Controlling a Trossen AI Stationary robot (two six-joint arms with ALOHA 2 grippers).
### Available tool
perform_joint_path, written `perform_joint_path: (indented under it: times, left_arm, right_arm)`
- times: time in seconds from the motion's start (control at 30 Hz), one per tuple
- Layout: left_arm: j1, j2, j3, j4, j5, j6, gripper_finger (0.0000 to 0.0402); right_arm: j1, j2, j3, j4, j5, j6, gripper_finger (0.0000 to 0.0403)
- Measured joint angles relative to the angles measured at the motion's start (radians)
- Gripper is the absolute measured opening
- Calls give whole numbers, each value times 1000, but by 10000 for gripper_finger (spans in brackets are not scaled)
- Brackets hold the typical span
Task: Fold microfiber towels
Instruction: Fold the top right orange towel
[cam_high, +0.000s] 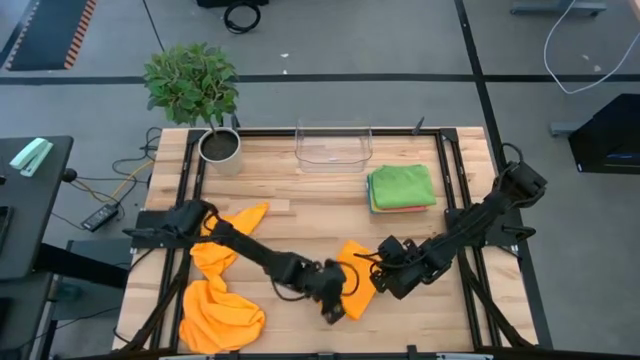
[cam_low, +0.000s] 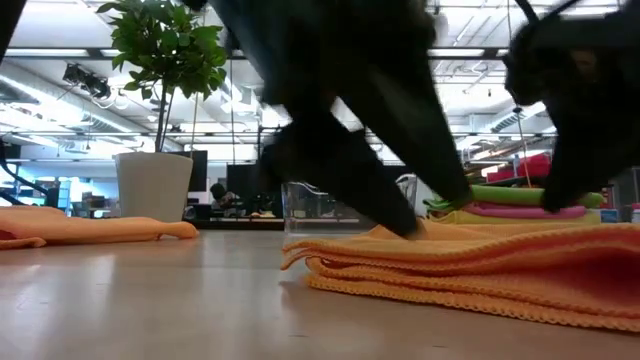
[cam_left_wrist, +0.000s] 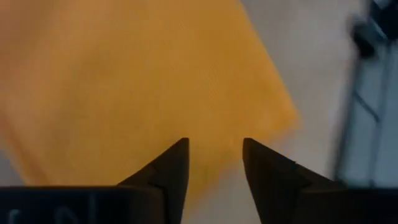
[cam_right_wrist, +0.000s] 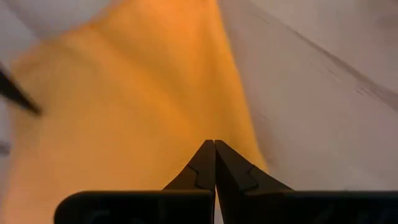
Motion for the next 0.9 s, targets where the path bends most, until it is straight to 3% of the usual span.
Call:
perform_joint_path:
  times: [0.2,0.33,0.63,0.73,0.9]
  left_arm:
    - [-9,73,7,49,-36,-100,108]
    - [-12,88,9,50,-21,-140,86]
    - [59,-11,1,-59,-8,88,74]
    - [94,-89,3,-146,-13,154,78]
    - [66,-131,2,-209,-13,178,86]
  right_arm:
    - [-7,12,-67,39,-23,27,7]
    - [-5,12,-86,37,-110,52,7]
    - [68,-4,4,37,-227,48,7]
    - [81,-18,60,25,-200,27,7]
    - [35,-22,103,4,-33,-83,7]
